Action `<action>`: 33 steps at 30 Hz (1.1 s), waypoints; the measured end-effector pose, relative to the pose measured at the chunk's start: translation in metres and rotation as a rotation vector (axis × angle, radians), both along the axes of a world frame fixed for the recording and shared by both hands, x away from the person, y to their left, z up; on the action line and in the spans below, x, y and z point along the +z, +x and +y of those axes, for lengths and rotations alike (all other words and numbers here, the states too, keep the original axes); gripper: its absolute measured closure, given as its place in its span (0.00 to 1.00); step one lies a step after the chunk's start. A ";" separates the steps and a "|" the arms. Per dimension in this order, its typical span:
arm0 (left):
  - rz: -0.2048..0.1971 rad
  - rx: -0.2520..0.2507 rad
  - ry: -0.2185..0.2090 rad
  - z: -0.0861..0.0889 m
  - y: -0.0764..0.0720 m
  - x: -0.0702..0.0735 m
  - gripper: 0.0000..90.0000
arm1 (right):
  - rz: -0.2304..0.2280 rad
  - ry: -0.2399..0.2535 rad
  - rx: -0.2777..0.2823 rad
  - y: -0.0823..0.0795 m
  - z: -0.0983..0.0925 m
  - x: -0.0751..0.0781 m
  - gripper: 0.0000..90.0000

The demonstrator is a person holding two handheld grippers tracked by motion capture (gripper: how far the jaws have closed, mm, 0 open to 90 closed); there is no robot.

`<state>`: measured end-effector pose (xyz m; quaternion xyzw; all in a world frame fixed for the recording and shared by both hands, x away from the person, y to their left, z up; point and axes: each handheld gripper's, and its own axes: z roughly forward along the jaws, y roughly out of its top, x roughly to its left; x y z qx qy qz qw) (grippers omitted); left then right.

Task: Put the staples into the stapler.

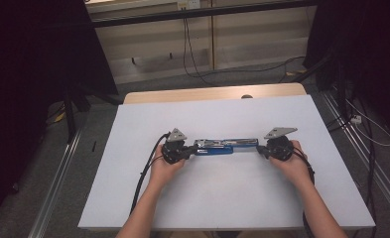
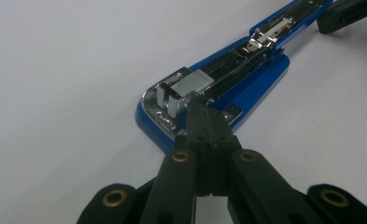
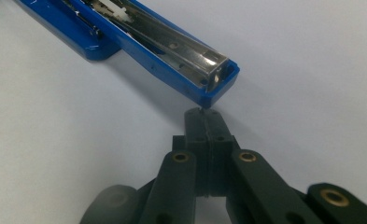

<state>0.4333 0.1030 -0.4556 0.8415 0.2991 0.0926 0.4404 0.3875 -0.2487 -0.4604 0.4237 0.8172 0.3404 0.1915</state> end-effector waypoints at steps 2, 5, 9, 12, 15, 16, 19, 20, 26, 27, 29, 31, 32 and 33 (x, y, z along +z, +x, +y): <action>0.000 0.002 -0.001 0.000 0.000 0.000 1.00 | 0.001 0.003 0.001 0.000 0.000 0.000 1.00; -0.007 0.001 -0.004 -0.001 0.000 -0.001 1.00 | 0.003 0.004 0.003 0.000 0.001 0.000 1.00; -0.008 0.003 -0.008 -0.004 -0.001 -0.001 1.00 | 0.002 0.006 0.005 0.000 0.001 0.000 1.00; -0.016 -0.002 -0.003 -0.004 -0.001 -0.001 1.00 | -0.001 0.011 0.004 0.001 0.000 0.000 1.00; -0.015 0.002 -0.007 -0.004 0.000 -0.001 1.00 | 0.004 0.026 0.000 0.002 -0.001 0.000 1.00; -0.014 0.002 -0.008 -0.004 0.000 -0.001 1.00 | 0.005 0.027 -0.002 0.002 -0.001 0.000 1.00; -0.022 0.000 0.001 -0.005 0.000 -0.001 1.00 | 0.007 0.023 -0.004 0.002 -0.001 0.000 1.00; -0.022 -0.002 0.005 -0.005 0.000 -0.001 1.00 | 0.004 0.022 -0.005 0.002 -0.001 0.000 1.00; -0.018 0.002 -0.003 -0.004 0.001 -0.001 1.00 | -0.002 0.026 -0.006 0.003 -0.001 0.000 1.00; -0.017 0.001 -0.003 -0.004 0.001 -0.001 1.00 | -0.001 0.027 -0.006 0.003 -0.001 0.000 1.00; -0.017 0.000 -0.001 -0.004 0.001 -0.001 1.00 | -0.002 0.028 -0.006 0.003 -0.001 0.000 1.00; -0.018 0.001 -0.001 -0.004 0.001 -0.001 1.00 | -0.004 0.029 -0.006 0.003 -0.002 0.001 1.00; -0.020 0.001 0.001 -0.004 0.001 -0.001 1.00 | -0.005 0.029 -0.004 0.003 -0.002 0.001 1.00; -0.019 0.001 0.000 -0.004 0.001 -0.001 1.00 | -0.006 0.030 -0.003 0.003 -0.002 0.001 1.00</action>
